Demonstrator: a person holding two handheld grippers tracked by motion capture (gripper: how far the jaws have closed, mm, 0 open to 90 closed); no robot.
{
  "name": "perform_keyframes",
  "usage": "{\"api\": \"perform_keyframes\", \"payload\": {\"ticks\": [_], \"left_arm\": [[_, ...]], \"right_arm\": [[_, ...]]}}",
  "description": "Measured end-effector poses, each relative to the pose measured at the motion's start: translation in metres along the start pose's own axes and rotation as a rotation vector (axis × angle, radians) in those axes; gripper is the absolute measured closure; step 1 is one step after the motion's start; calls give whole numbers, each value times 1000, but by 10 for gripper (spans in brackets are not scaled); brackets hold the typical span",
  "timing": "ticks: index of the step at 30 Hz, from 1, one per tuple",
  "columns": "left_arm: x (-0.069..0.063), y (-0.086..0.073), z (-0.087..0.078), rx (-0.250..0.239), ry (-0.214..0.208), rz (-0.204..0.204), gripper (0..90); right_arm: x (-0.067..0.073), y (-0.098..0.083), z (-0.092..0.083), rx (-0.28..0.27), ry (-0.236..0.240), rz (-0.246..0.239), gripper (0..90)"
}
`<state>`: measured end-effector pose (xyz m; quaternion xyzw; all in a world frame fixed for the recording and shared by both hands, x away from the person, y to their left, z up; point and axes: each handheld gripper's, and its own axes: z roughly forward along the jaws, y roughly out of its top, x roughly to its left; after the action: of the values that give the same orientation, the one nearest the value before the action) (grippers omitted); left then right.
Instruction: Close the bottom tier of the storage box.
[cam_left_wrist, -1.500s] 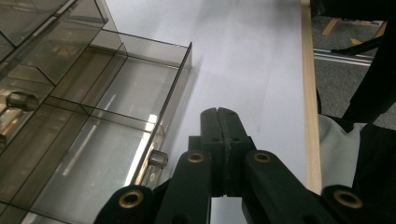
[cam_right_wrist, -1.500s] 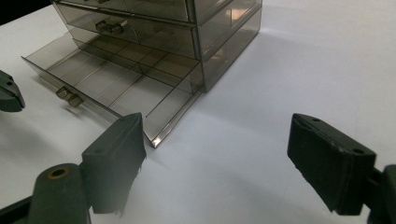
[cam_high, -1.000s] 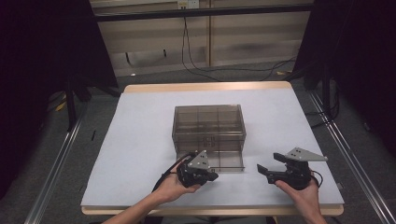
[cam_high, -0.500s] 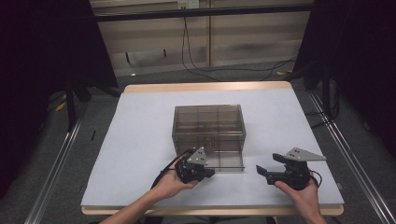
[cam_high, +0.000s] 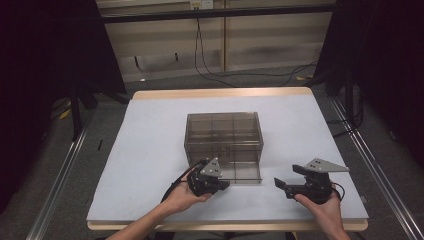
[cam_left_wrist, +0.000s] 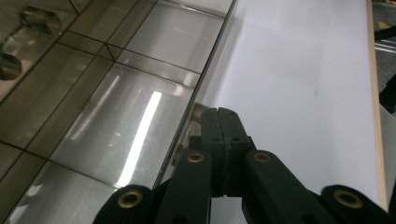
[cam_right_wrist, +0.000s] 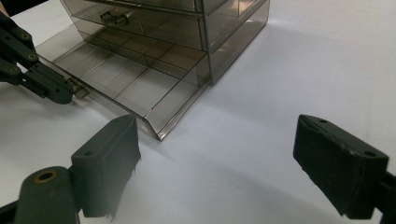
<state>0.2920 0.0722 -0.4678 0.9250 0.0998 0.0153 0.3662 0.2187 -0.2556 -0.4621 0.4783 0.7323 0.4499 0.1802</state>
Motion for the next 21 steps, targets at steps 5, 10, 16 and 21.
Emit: {"api": "perform_keyframes", "payload": {"ticks": [5,10,16,21], "left_arm": [[1,-1,2,-25,2,-12,900],[3,0,3,-33,6,-23,900],[3,0,3,-38,-2,-28,900],[4,0,3,-41,-5,-33,900]], "right_arm": [[0,0,0,0,-1,-1,145],[1,0,0,2,-1,-3,144],[0,0,0,6,-3,-5,143],[0,0,0,4,-2,-2,143]]}}
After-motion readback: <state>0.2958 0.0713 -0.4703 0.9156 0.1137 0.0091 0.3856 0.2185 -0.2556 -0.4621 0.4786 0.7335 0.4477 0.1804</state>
